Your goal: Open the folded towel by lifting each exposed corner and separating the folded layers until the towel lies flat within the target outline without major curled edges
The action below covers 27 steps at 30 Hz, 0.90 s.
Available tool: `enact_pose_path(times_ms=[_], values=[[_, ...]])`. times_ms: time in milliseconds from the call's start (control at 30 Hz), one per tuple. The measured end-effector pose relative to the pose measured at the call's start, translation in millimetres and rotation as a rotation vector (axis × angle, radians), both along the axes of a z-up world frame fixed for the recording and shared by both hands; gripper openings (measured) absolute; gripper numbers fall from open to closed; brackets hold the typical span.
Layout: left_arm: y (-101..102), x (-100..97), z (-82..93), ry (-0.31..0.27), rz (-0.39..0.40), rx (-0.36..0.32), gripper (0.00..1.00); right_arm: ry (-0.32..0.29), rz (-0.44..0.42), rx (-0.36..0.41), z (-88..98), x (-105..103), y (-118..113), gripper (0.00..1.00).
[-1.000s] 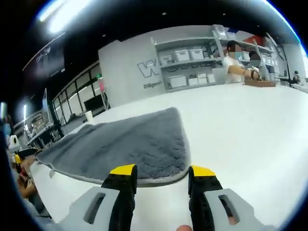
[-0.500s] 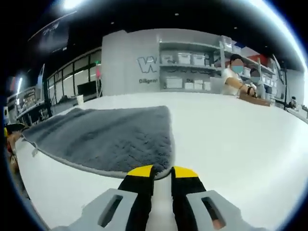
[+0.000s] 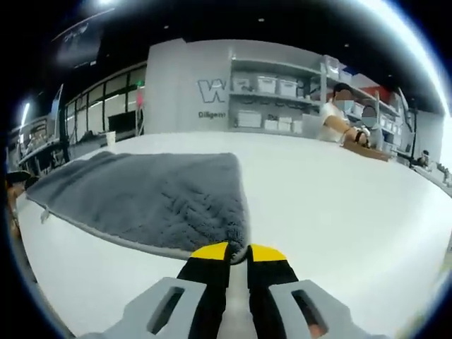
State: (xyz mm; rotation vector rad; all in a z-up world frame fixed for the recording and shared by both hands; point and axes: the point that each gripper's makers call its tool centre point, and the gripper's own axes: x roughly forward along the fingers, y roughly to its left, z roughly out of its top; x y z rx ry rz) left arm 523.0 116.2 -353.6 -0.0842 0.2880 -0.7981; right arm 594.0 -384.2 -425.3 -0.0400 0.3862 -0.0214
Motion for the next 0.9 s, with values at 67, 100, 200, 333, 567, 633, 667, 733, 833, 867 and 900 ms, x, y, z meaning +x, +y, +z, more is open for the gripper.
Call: enact_pose_path(times_ms=[67,100,200,333,567,633,667,733,833,867,900], values=[[-0.4,-0.5,-0.4,0.001,0.001,0.000,0.92,0.004,-0.009,-0.006,0.1,-2.5,-4.6,0.03],[-0.5,-0.7,-0.5,0.001,0.002,0.001,0.92,0.007,-0.013,-0.010,0.1,-3.8,-7.1,0.03],[-0.8,-1.4,-1.3,0.002,0.003,0.003,0.92,0.012,-0.025,-0.011,0.0,-7.4,-14.8,0.03],[-1.1,-2.1,-2.3,0.003,0.004,0.004,0.92,0.020,-0.043,-0.011,0.0,-12.8,-24.5,0.03],[0.8,-1.7,-4.5,0.008,0.008,0.009,0.92,0.032,-0.075,-0.016,-0.2,-21.9,-40.0,0.03],[0.8,-1.6,-4.4,0.009,0.008,0.007,0.92,0.033,-0.082,-0.013,-0.1,-23.0,-42.4,0.03],[1.2,-1.2,-4.2,0.009,0.007,0.007,0.92,0.034,-0.084,-0.014,-0.1,-23.3,-42.7,0.03],[1.5,-0.7,-4.0,0.008,0.007,0.007,0.92,0.037,-0.089,-0.022,0.0,-24.3,-43.9,0.03],[1.3,-0.4,-3.9,0.009,0.005,0.007,0.92,0.037,-0.092,-0.023,0.2,-24.4,-44.0,0.04],[1.4,-0.2,-3.9,0.009,0.005,0.008,0.92,0.037,-0.094,-0.025,0.2,-24.4,-44.1,0.04],[1.5,-0.1,-3.9,0.009,0.005,0.009,0.92,0.037,-0.096,-0.026,0.4,-24.2,-44.6,0.05]])
